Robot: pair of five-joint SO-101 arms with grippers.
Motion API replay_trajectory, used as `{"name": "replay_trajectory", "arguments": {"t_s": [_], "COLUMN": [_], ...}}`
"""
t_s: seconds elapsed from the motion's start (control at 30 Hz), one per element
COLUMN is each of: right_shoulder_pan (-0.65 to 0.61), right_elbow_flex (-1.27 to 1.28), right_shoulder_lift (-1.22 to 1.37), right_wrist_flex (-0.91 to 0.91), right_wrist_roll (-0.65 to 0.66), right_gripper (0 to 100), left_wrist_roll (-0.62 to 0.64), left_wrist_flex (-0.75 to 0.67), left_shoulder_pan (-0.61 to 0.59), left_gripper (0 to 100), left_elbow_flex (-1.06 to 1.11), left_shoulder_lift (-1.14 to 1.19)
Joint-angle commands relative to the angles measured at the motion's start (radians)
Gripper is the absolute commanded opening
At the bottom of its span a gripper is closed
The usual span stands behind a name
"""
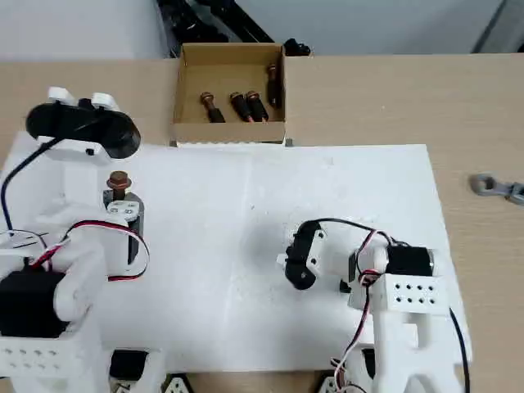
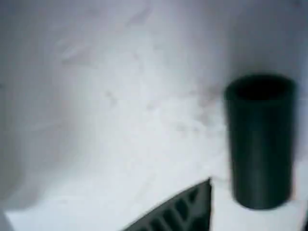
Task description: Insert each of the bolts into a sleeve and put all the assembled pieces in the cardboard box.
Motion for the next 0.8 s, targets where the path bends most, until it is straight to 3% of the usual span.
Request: {"name": "replay_trajectory", "arguments": {"t_s": [0.0, 0.4, 0.6, 0.77], "right_shoulder_pan": [0.005, 0.010, 0.010, 0.010], "right_elbow_flex": [0.015, 0.204, 0.276, 0.279], "right_shoulder_lift": [-0.008, -0.008, -0.008, -0.008], "right_wrist_flex": [-0.028, -0.271, -0.298, -0.298], "right_wrist_roll": [0.011, 0.005, 0.005, 0.005], "right_gripper": [18.6, 18.7, 18.1, 3.9], "left_wrist_roll": [0.008, 0.006, 0.006, 0.008], "left_wrist_flex": [-0.018, -0.018, -0.018, -0.018], "left_shoulder_pan": [-0.005, -0.005, -0.005, -0.006], "left_gripper": [1, 1, 1, 1], "left_elbow_flex": [-0.004, -0.002, -0.002, -0.002], "left_shoulder_lift": [-0.018, -0.017, -0.017, -0.017]}}
